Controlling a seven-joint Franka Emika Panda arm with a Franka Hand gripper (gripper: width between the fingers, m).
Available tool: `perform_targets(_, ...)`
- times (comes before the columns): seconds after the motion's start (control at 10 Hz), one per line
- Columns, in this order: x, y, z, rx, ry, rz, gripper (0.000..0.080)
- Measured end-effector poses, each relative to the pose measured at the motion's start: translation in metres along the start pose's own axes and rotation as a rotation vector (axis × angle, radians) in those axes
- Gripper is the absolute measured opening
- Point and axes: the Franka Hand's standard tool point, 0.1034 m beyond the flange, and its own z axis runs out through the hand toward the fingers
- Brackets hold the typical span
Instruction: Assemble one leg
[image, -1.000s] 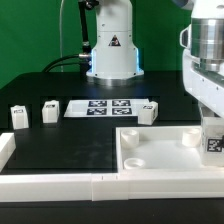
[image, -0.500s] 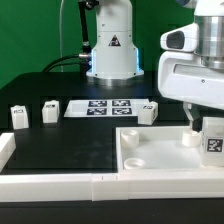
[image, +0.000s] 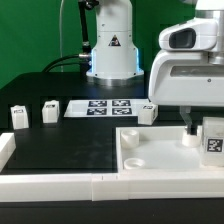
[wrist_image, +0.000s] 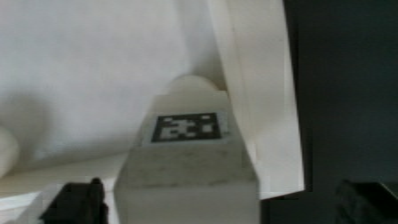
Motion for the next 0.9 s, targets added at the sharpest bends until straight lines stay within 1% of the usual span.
perform_targets(0.1, 0.0001, -0.0001, 0.0001, 0.000, 0.001, 0.001, 0.0649)
perform_targets(0.2, 0.0002, 0.0001, 0.0002, 0.000, 0.001, 0.002, 0.0528)
perform_targets(0.3, 0.0002, 0.0002, 0.0002, 0.000, 0.001, 0.002, 0.0389)
perform_targets(0.4, 0.0008, 0.0023, 0.0001, -0.003, 0.002, 0.005, 0.0292)
perform_targets(0.7, 0.0007, 0.0030, 0.0010, -0.003, 0.000, 0.043, 0.0292)
perform_targets(0.8, 0.0013, 0.0045, 0.0007, -0.003, 0.002, 0.231, 0.0292)
perform_targets(0.9, 0.0012, 0.0054, 0.0012, -0.004, 0.001, 0.348, 0.0292)
